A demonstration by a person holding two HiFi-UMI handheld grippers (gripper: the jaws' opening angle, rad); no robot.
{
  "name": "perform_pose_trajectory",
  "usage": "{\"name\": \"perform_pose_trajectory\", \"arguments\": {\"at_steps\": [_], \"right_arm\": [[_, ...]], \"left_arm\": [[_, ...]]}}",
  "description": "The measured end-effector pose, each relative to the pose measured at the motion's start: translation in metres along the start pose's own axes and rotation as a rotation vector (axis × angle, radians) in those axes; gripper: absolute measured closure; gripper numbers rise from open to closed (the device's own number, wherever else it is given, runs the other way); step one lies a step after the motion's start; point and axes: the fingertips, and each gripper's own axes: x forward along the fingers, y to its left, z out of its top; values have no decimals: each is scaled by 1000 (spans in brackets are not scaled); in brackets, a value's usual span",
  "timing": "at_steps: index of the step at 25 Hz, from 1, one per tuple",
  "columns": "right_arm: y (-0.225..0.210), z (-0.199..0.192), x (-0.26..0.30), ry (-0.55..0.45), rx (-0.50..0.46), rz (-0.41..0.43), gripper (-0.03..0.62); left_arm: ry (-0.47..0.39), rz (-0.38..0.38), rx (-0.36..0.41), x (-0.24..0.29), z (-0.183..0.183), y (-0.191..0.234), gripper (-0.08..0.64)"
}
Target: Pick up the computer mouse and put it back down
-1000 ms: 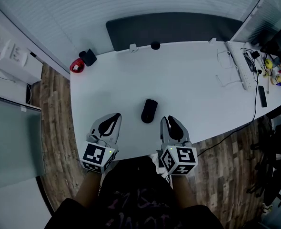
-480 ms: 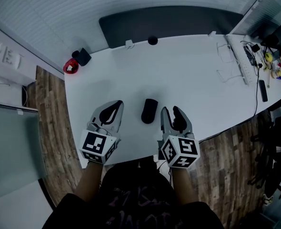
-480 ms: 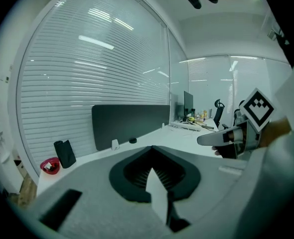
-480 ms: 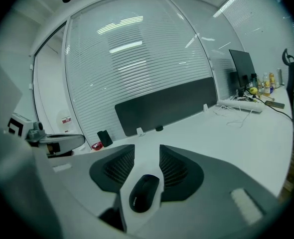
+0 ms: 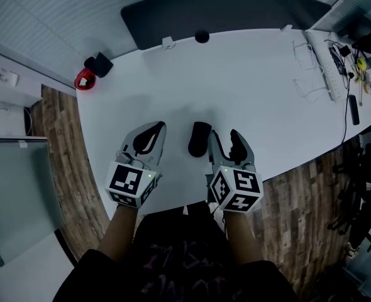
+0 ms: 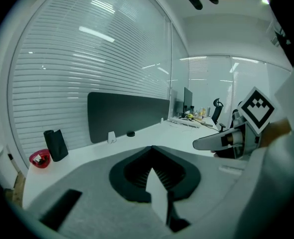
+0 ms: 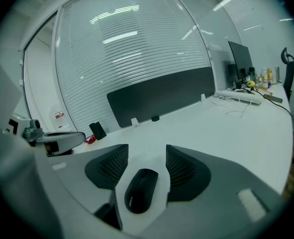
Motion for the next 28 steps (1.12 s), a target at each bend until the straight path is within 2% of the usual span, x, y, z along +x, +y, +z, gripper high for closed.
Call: {"name": "perform_pose_trajectory", "arguments": {"at_steps": [7, 17, 28], "right_arm": [[3, -29, 28, 87, 20, -22, 296], [3, -76, 60, 214, 53, -85, 254], [0, -97, 89, 296, 7, -139, 210]], "left_arm": [[47, -31, -26, 18, -25, 9, 560], [118, -74, -60, 43, -62, 15, 560], [161, -110, -92, 58, -88, 19, 560]]}}
